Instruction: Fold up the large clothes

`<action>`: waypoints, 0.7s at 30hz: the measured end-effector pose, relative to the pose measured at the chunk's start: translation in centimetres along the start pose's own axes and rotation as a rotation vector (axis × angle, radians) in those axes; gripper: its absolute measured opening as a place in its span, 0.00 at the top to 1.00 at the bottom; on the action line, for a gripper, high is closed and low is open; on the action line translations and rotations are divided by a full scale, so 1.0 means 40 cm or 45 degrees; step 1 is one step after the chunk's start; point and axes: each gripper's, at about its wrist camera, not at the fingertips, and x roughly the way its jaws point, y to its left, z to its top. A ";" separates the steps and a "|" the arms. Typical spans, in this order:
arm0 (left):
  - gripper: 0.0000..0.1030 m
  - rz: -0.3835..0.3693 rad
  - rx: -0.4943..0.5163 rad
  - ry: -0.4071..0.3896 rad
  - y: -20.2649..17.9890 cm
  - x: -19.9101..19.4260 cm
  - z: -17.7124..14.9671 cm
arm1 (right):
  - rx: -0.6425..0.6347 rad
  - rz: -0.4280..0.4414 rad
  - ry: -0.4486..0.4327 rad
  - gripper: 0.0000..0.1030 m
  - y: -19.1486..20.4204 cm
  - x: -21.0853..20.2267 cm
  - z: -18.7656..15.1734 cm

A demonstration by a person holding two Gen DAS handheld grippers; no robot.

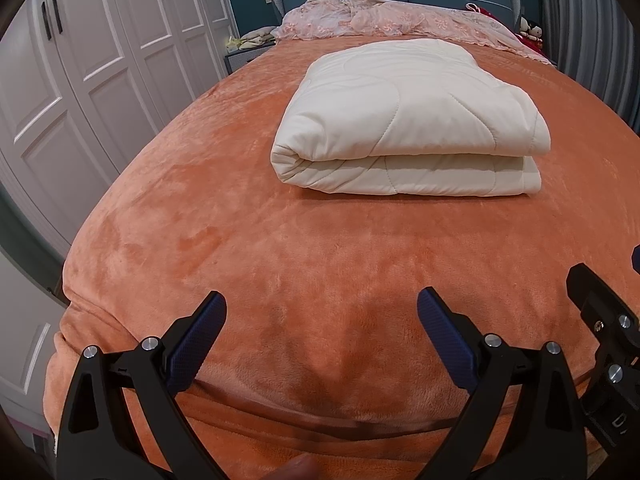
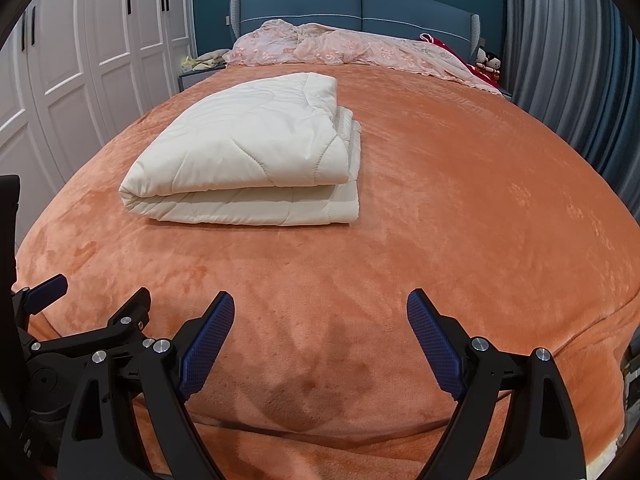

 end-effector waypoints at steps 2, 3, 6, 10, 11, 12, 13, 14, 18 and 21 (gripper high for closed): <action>0.09 -0.002 0.000 0.001 0.001 0.001 0.000 | -0.001 -0.001 -0.001 0.17 0.004 -0.002 -0.002; 0.09 -0.003 -0.001 0.002 0.002 0.001 -0.001 | -0.002 -0.001 -0.001 0.17 0.005 -0.002 -0.002; 0.09 -0.001 0.001 0.000 0.002 0.001 -0.001 | 0.001 0.000 -0.001 0.17 0.005 -0.002 -0.002; 0.09 -0.002 0.000 0.001 0.002 0.001 -0.001 | 0.000 -0.001 -0.001 0.17 0.005 -0.002 -0.002; 0.09 -0.004 -0.001 0.001 0.002 0.001 -0.001 | 0.000 -0.001 -0.002 0.17 0.005 -0.002 -0.002; 0.09 -0.004 -0.001 0.001 0.002 0.001 -0.001 | 0.000 -0.001 -0.003 0.17 0.006 -0.002 -0.002; 0.09 -0.001 -0.001 0.000 0.001 0.000 -0.002 | 0.000 0.000 -0.001 0.17 0.004 -0.001 -0.002; 0.09 0.000 0.001 0.001 0.001 0.001 -0.001 | 0.001 0.000 0.000 0.17 0.005 -0.001 -0.002; 0.09 -0.001 0.000 0.001 0.002 0.001 -0.001 | 0.001 0.000 0.000 0.17 0.006 -0.001 -0.002; 0.09 -0.002 0.000 0.002 0.002 0.001 -0.001 | 0.002 0.000 0.000 0.17 0.005 -0.001 -0.003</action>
